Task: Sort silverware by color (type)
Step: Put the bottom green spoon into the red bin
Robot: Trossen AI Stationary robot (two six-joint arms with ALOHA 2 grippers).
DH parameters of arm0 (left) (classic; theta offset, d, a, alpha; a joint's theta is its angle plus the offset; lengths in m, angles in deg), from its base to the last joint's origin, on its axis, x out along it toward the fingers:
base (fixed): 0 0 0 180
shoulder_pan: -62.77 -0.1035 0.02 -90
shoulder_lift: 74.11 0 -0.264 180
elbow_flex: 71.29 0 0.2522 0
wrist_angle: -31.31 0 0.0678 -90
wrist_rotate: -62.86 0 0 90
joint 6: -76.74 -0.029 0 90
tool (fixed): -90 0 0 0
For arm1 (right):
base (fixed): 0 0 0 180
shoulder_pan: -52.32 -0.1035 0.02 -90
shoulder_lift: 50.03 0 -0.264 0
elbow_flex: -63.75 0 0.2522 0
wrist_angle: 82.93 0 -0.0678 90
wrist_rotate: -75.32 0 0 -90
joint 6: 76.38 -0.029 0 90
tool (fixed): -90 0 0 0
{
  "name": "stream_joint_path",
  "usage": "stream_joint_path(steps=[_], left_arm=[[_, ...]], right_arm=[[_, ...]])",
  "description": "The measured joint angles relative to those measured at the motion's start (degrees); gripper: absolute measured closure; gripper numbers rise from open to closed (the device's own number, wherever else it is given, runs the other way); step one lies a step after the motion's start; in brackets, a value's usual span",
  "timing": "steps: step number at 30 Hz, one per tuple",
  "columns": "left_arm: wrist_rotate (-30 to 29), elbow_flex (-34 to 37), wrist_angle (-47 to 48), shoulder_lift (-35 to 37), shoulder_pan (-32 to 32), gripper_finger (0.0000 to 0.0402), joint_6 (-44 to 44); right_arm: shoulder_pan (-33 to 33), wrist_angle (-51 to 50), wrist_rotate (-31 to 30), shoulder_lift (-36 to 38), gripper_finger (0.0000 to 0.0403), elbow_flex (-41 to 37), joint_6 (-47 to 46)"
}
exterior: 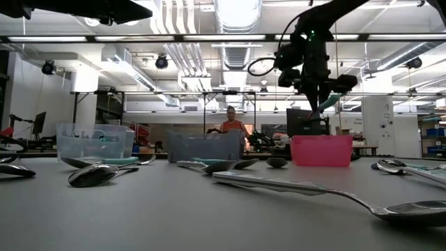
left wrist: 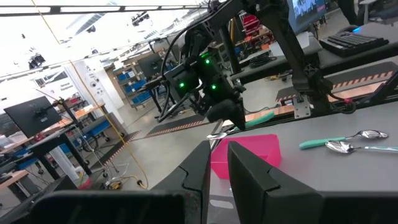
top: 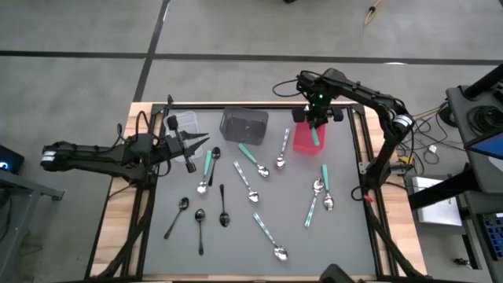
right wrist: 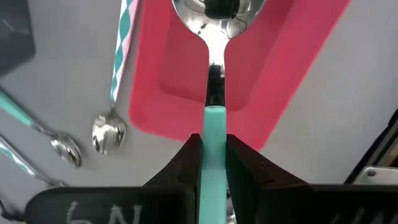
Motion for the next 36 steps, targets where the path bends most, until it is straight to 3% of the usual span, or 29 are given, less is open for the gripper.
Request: stream_joint_path(steps=[14,36], left_arm=[[0.0,0.0,0.04,0.05,0.0,0.0364,0.03],[0.02,0.0,0.04,0.28,0.0,0.0364,0.06]], right_arm=[[-0.19,3.74,-1.8,-0.02,0.0363,-1.87,-4.24],[-0.34,17.12,1.08,-0.07,0.036,-14.15,-4.63]])
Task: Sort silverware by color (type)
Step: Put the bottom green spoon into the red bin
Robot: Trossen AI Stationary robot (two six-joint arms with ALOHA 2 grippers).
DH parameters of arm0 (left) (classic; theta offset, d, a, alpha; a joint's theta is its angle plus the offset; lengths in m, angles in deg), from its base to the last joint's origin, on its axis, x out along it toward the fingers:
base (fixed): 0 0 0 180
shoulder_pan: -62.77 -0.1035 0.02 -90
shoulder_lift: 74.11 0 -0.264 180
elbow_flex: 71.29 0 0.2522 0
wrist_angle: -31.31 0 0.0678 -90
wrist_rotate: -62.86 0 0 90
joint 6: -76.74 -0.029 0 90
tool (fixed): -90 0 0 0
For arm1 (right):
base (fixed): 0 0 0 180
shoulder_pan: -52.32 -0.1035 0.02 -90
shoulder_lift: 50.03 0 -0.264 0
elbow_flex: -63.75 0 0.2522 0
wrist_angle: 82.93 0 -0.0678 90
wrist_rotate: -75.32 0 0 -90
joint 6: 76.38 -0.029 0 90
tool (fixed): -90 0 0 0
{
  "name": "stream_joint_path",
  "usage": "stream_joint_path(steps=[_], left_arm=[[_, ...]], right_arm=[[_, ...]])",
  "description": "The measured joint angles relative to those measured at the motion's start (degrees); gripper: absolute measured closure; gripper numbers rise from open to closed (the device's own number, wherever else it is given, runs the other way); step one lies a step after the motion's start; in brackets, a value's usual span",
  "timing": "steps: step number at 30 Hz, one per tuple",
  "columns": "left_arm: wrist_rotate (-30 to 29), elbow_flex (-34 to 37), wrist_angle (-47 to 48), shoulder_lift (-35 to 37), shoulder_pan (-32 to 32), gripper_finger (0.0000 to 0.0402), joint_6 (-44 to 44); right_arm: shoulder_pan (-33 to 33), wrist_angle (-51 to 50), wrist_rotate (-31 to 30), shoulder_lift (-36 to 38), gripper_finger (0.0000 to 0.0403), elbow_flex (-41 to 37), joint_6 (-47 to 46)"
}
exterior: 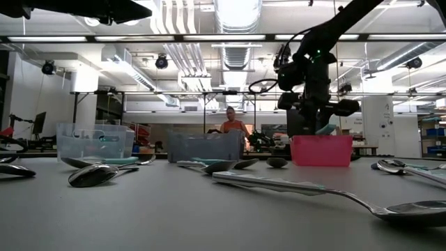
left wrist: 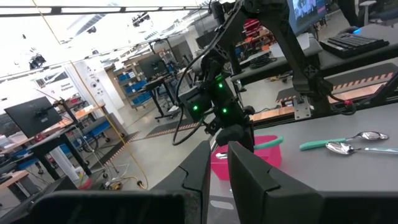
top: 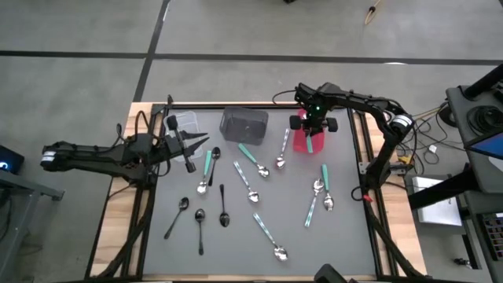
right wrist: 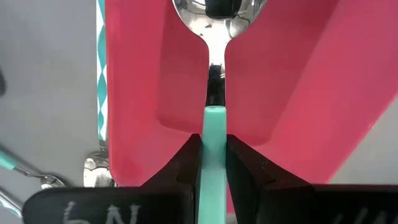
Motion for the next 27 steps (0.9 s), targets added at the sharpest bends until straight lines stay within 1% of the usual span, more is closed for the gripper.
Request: stream_joint_path(steps=[9,14,21,27], left_arm=[[0.0,0.0,0.0,0.04,0.0,0.0364,0.02],[0.0,0.0,0.0,0.22,0.0,0.0364,0.04],[0.0,0.0,0.0,0.51,0.0,0.0364,0.07],[0.0,0.0,0.0,0.59,0.0,0.0364,0.24]], right_arm=[[0.0,0.42,-0.07,0.0,0.036,0.0,0.13],[0.0,0.61,-1.53,0.0,0.036,0.0,0.54],[0.0,0.85,-1.72,0.0,0.036,0.0,0.54],[0.0,0.84,-3.04,0.0,0.0346,0.0,0.54]])
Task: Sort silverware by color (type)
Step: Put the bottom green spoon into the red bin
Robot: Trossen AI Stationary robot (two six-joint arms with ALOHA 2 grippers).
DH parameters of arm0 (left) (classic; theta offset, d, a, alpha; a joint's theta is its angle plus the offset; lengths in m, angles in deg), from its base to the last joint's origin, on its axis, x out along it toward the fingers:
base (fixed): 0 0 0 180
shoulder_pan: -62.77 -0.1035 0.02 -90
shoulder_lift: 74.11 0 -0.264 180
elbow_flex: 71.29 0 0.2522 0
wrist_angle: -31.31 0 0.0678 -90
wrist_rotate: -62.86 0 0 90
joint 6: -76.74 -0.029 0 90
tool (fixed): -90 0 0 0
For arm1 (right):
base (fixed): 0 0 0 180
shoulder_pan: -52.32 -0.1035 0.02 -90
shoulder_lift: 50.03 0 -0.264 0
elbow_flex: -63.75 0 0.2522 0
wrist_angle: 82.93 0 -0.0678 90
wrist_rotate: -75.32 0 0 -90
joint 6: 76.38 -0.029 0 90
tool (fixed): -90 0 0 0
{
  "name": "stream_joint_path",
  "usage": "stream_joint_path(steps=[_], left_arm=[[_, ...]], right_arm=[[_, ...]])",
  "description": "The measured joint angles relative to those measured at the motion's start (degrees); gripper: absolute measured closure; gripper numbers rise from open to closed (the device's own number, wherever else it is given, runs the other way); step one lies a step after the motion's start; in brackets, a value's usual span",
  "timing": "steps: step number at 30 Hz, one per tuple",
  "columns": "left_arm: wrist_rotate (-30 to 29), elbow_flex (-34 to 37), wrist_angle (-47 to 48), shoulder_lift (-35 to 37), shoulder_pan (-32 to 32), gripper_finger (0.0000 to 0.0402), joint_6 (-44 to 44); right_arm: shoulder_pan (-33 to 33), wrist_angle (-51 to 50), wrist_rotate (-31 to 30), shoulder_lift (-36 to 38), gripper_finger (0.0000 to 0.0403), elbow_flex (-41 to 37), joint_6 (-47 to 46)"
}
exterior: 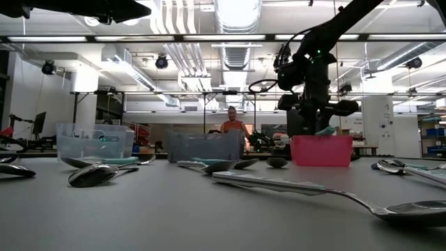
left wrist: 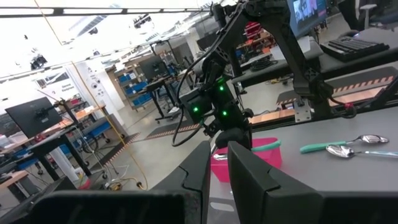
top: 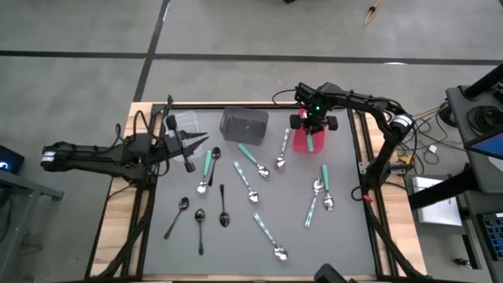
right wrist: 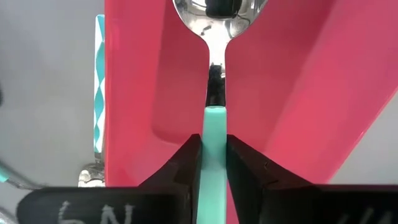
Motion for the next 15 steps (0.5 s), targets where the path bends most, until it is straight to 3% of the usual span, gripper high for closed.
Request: stream_joint_path(steps=[15], left_arm=[[0.0,0.0,0.0,0.02,0.02,0.0364,0.0]], right_arm=[[0.0,-0.01,-0.04,0.0,0.0317,0.0,-0.02]])
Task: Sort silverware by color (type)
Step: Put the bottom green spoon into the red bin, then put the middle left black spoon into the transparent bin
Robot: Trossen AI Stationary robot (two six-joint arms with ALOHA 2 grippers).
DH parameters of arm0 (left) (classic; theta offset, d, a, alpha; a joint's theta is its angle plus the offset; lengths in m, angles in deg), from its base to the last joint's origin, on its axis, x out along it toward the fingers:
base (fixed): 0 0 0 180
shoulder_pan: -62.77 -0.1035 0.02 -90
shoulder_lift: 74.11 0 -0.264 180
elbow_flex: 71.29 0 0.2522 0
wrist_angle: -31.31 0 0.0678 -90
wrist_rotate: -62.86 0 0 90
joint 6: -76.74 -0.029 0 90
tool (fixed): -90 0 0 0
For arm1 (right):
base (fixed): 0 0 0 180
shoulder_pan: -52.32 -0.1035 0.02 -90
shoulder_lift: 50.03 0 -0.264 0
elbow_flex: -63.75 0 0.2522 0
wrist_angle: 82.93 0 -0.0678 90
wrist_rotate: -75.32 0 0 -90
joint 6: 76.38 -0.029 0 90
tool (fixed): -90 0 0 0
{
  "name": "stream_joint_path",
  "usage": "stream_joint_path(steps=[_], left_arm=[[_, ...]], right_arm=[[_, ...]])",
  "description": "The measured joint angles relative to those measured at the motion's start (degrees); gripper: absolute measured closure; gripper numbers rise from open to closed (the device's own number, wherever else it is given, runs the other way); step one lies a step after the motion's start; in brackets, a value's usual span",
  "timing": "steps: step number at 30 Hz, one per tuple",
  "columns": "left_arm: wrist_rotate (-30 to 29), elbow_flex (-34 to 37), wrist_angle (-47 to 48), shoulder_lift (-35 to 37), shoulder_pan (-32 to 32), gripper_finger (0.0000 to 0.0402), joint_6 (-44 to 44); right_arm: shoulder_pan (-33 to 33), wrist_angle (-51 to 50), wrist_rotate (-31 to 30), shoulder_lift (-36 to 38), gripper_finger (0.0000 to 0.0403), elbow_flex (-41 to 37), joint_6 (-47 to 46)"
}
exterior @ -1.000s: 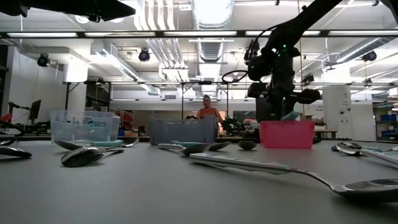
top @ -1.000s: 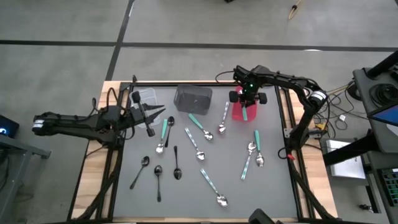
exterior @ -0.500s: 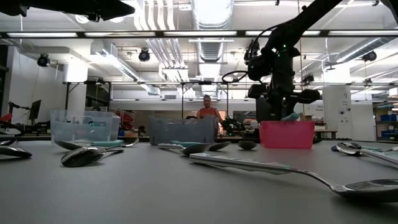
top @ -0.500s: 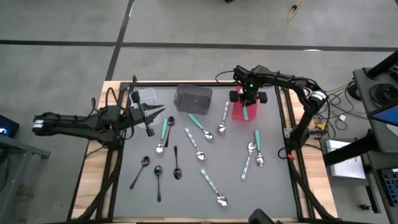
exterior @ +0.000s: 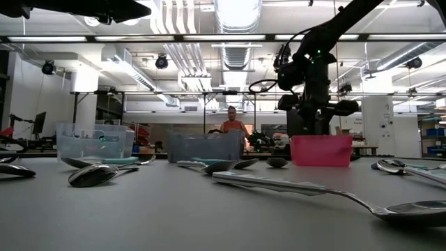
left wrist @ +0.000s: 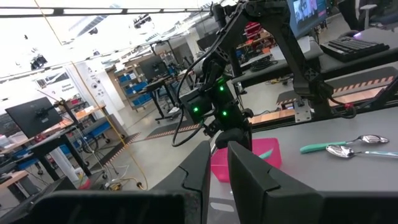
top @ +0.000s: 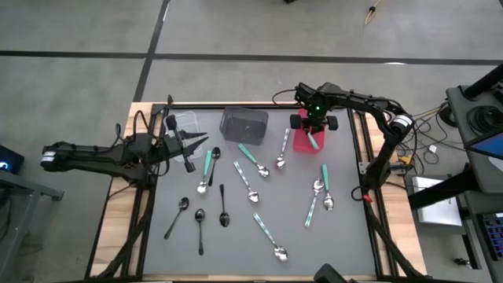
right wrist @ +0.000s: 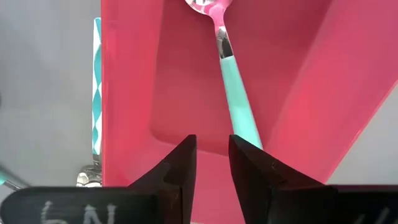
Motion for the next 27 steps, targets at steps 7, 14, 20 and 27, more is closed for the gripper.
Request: stream_joint_path(steps=[7,14,20,27], left_arm=[[0.02,0.0,0.0,0.0,-0.02,0.0364,0.03],[0.01,-0.14,0.04,-0.02,0.0,0.0364,0.33],[0.04,-0.98,2.45,-0.02,0.0,0.0364,5.67],[0.19,-0.79,16.01,-0.22,0.0,0.0364,20.58]], right_arm=[[0.0,-0.22,-0.04,0.0,0.0319,1.05,2.75],[-3.63,1.51,-3.29,1.44,0.0319,5.06,11.06],[-10.52,5.41,-11.39,6.67,0.0319,5.08,18.44],[-21.13,14.87,-15.75,13.9,0.0319,3.82,24.03]])
